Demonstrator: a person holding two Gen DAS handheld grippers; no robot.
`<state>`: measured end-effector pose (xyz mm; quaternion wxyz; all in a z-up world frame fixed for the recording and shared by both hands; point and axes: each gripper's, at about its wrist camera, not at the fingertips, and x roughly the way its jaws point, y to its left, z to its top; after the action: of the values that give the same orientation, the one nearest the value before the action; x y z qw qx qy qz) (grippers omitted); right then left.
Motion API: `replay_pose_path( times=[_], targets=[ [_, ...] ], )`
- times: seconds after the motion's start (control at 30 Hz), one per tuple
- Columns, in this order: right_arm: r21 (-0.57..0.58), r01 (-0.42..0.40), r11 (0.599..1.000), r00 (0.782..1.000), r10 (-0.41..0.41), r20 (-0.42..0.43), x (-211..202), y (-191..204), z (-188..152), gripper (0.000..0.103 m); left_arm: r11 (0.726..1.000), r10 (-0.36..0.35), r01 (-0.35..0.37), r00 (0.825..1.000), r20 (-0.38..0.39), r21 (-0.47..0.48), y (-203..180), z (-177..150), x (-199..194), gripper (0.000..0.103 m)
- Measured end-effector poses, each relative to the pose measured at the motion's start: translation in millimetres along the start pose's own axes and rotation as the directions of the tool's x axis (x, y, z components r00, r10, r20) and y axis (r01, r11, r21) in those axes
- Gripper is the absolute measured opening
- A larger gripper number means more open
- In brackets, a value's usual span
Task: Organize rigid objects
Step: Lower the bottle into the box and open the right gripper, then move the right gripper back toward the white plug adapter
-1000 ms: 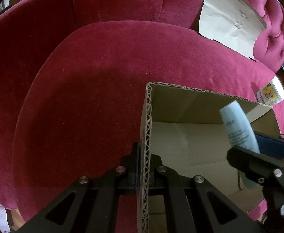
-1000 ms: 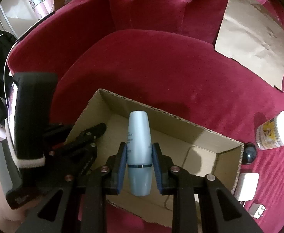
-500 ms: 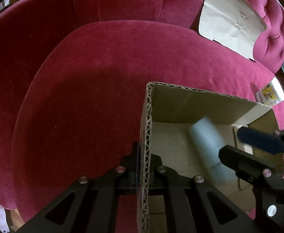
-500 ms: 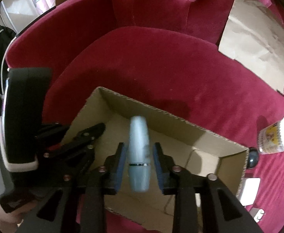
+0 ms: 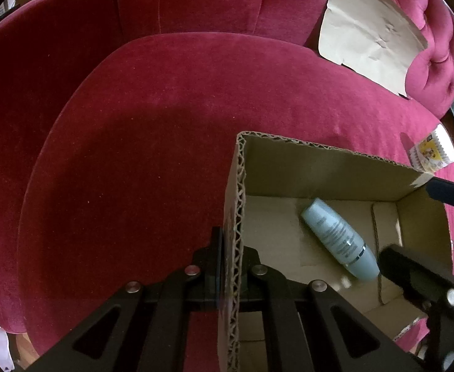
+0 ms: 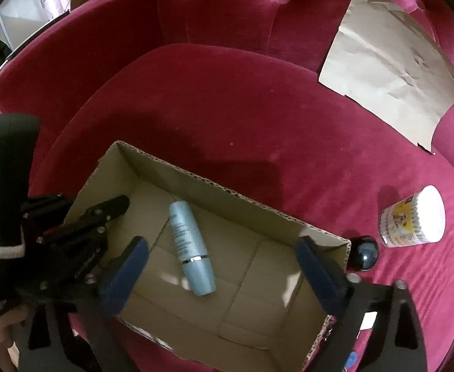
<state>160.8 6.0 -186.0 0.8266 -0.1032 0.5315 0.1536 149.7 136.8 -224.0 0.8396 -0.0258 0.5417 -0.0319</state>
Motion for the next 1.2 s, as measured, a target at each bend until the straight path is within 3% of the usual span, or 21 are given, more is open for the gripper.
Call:
replay_pose_path(
  times=[0.57,1.2],
  targets=[
    [0.034,0.029,0.999,0.999,-0.03,0.034,-25.8,-23.2,-4.9,0.103,1.0,0.011,-0.011,1.0,0.0,0.004,-1.4,0.9,0.4,0.004],
    [0.149,0.111,0.983,0.992,-0.119,0.046,-62.3,-91.8,-30.0,0.103,0.999,0.033,-0.033,0.999,0.002,-0.005,-6.4,1.1,0.8,0.004]
  ],
)
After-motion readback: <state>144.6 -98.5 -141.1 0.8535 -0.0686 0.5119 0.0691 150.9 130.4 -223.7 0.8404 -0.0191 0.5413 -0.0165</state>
